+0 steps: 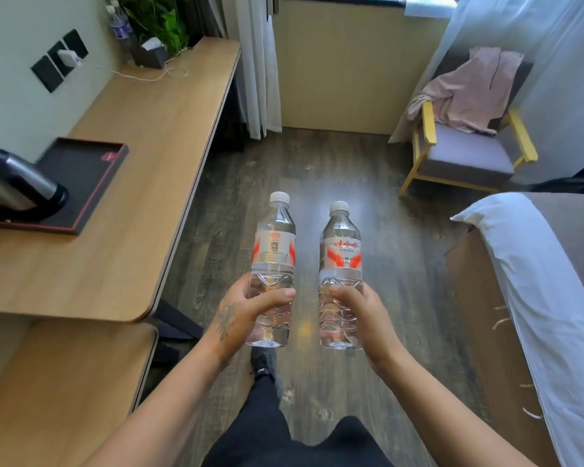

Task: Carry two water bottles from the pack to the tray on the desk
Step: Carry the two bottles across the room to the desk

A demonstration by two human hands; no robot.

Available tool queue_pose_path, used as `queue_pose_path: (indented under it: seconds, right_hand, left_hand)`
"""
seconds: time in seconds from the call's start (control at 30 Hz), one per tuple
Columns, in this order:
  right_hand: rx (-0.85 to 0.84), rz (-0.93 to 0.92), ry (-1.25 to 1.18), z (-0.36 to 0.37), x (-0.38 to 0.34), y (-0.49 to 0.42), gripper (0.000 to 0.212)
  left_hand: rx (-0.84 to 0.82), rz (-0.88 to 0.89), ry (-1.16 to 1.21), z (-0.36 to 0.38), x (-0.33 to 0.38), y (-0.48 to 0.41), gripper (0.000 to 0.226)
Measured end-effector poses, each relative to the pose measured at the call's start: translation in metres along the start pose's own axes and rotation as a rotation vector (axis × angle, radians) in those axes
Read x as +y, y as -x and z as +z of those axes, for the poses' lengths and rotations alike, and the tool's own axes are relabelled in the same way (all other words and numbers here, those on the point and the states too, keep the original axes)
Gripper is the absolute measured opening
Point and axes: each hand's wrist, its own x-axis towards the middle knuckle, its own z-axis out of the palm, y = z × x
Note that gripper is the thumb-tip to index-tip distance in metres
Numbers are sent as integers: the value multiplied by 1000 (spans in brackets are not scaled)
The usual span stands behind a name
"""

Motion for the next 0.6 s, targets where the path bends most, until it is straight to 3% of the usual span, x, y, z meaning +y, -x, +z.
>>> queue_pose_path:
  seconds: [0.2, 0.33, 0.6]
  right_hand:
    - [36, 10, 13, 37, -55, -101, 70]
    - [48, 3, 21, 56, -87, -162, 71]
    - [68, -4, -21, 71, -131, -256, 38]
  left_hand:
    - [-39, 0, -28, -37, 57, -106, 49]
    - [-72, 2, -39, -61, 98, -168, 57]
    - [-92, 29, -41, -78, 161, -259, 72]
